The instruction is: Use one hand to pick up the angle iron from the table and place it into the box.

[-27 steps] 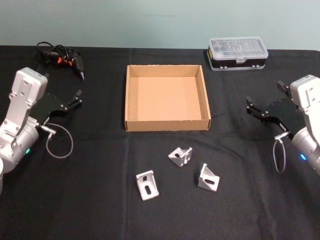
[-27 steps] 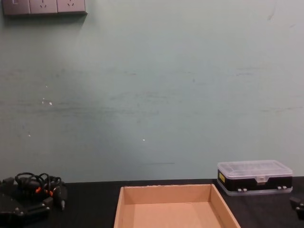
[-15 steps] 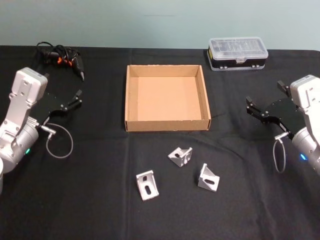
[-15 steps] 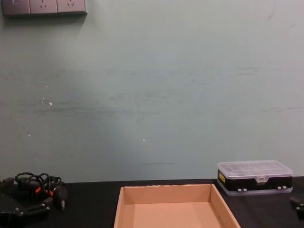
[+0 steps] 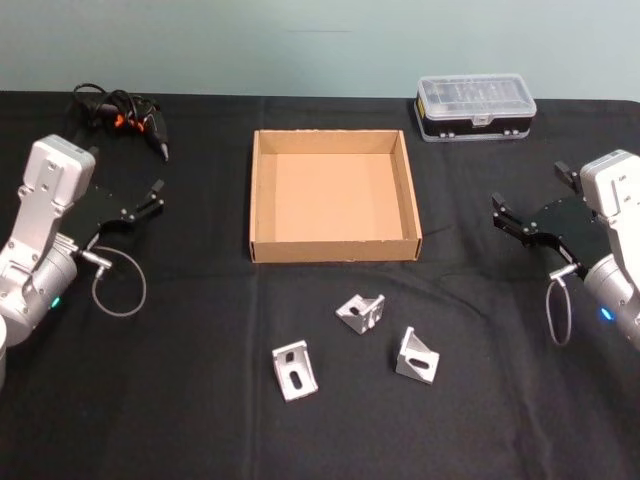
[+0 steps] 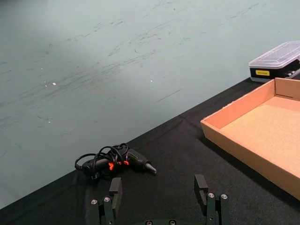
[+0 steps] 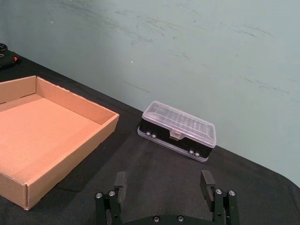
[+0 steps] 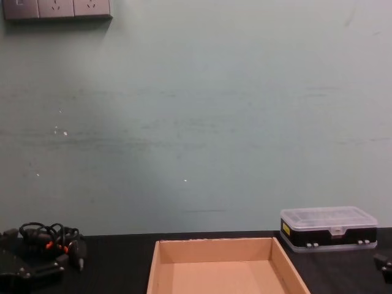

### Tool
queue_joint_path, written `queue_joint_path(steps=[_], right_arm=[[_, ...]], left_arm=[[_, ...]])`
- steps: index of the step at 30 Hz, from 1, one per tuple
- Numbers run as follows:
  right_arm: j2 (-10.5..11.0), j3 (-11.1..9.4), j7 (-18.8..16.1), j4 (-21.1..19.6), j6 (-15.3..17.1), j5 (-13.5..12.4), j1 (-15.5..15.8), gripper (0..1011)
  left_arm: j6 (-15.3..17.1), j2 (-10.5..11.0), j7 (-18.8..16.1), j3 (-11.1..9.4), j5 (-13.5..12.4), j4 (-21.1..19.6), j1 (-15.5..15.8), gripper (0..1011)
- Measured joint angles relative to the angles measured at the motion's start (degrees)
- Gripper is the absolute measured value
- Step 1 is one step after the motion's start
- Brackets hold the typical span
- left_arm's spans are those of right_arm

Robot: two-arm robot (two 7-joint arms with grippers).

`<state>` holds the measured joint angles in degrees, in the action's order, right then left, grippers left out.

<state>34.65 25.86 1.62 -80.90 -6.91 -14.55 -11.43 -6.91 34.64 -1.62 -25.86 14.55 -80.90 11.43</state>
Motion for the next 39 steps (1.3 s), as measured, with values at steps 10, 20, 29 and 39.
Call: queue_joint_path(steps=[10,20,29,39], right_arm=[[0.0,0.0,0.0,0.0,0.0,0.0,0.0,1004],[0.0,0.0,0.0,0.0,0.0,0.0,0.0,1004],[0.0,0.0,0.0,0.0,0.0,0.0,0.0,1004],[0.0,0.0,0.0,0.0,0.0,0.0,0.0,1004]], left_arm=[[0.0,0.0,0.0,0.0,0.0,0.0,0.0,1011],[0.0,0.0,0.0,0.0,0.0,0.0,0.0,1011],[0.0,0.0,0.0,0.0,0.0,0.0,0.0,1011],[0.0,0.0,0.0,0.0,0.0,0.0,0.0,1011]])
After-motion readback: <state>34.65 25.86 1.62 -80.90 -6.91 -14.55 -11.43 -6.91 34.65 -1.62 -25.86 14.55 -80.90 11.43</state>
